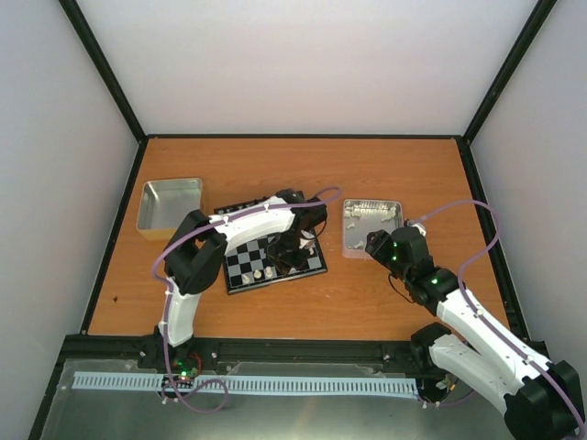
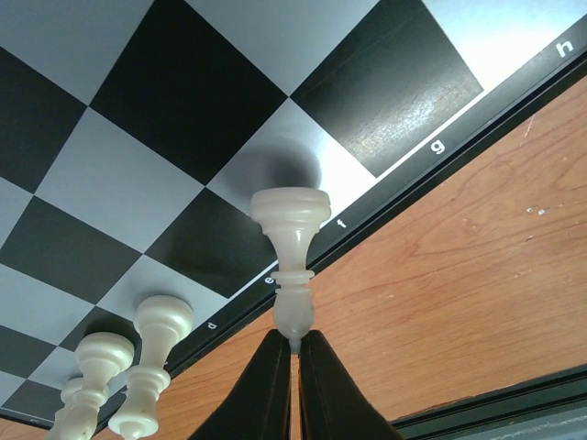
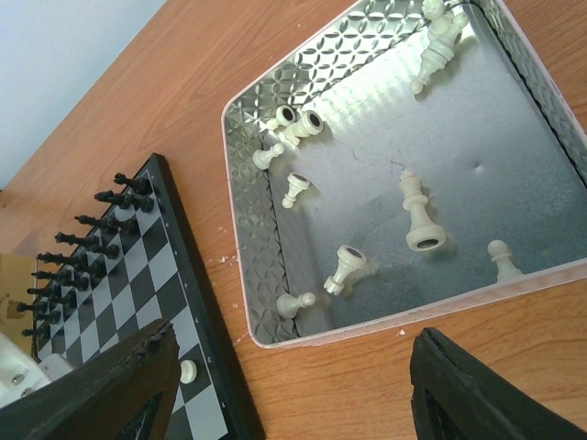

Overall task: Set up the chess pieces on the board
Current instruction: Place the chess piece on the chessboard.

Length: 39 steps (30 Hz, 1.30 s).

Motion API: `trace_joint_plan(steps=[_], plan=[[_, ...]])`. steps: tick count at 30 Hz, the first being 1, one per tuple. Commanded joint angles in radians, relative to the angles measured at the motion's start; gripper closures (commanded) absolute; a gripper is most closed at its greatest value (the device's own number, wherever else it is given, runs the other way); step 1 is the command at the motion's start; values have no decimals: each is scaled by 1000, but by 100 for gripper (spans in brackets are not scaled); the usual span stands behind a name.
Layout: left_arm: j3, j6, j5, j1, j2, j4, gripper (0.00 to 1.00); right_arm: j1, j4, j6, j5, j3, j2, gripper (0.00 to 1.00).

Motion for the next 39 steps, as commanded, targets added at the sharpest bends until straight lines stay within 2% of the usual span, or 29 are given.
trace_joint_plan(steps=[1, 7, 20, 26, 29, 31, 35, 39], plan=[[37, 10, 11, -13, 0, -1, 97, -10, 10, -4, 21, -18, -17, 31], [35, 0, -5, -13, -12, -9, 87, -10, 27, -3, 5, -20, 0, 31], [98, -2, -12, -12, -32, -9, 83, -10, 28, -8, 0, -16, -1, 31], [188, -24, -57, -12, -100, -6, 65, -10, 19, -84, -14, 8, -19, 31], [190, -55, -107, 12, -176, 79, 52, -11, 41, -162, -66, 27, -35, 32], [133, -77, -110, 51, -255, 183, 49, -10, 61, -221, -129, 44, -18, 33], [-93, -119, -82, 158, -459, 427, 48, -9, 32, -327, -258, 123, 88, 38], [-297, -133, -70, 212, -657, 644, 43, -3, 30, -368, -338, 189, 194, 46]])
